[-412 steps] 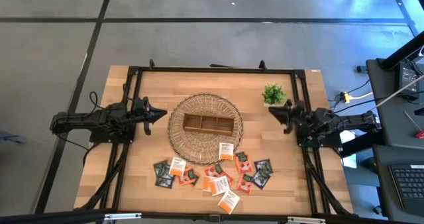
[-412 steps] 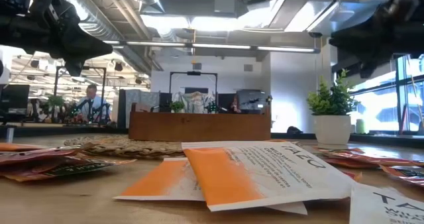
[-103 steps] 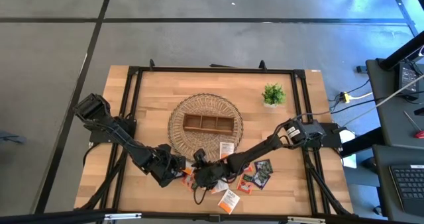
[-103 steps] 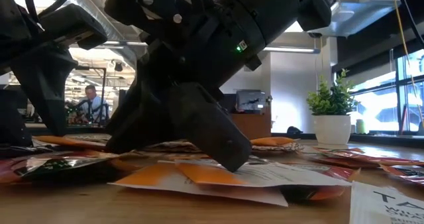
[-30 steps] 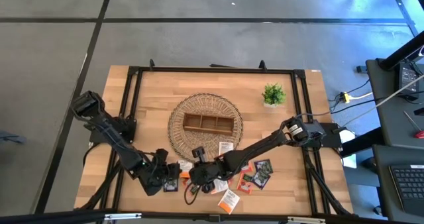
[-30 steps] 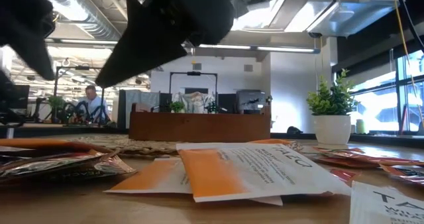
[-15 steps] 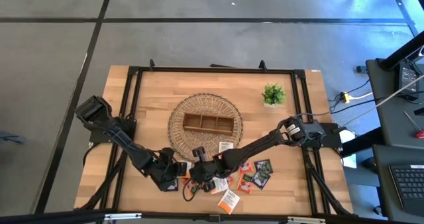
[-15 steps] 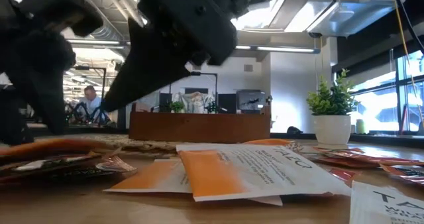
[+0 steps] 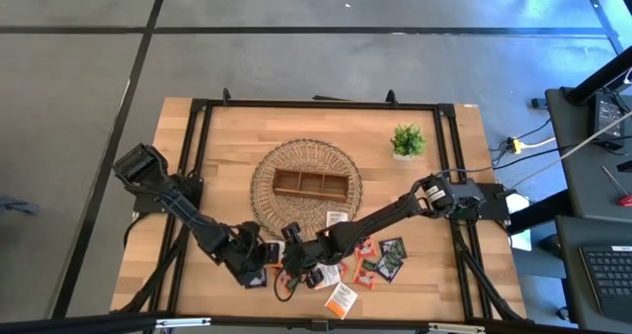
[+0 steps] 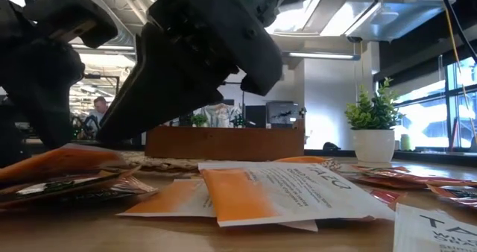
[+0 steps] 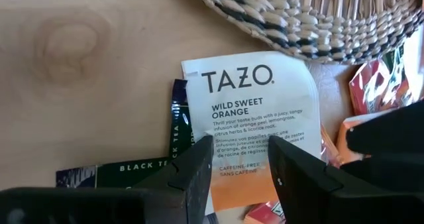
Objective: Pick & Place Tea
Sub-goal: Put the white tea bag into the left section of the wooden organizer
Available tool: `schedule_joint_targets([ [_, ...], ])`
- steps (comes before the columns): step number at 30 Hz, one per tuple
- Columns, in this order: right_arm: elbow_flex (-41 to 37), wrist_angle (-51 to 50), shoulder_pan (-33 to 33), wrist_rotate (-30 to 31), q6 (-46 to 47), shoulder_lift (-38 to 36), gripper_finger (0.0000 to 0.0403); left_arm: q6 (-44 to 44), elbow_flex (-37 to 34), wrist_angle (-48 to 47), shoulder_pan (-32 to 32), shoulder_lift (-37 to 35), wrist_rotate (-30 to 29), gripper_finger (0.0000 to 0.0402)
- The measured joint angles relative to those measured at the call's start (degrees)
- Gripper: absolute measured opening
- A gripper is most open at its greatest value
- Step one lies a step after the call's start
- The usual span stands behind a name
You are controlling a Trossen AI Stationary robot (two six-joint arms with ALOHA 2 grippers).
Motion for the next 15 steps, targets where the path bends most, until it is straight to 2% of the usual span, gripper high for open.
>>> schedule_joint_targets([
  [8, 0.0, 0.6, -0.2, 0.0, -1.5, 0.0, 0.0190, 0.2, 0.0, 0.1, -0.1, 0.0, 0.5, 0.0145],
  [15, 0.0, 4.4, -0.2, 1.1, -17.5, 1.3, 0.0158, 0.9, 0.0, 1.6, -0.1, 0.1, 1.4, 0.0145],
])
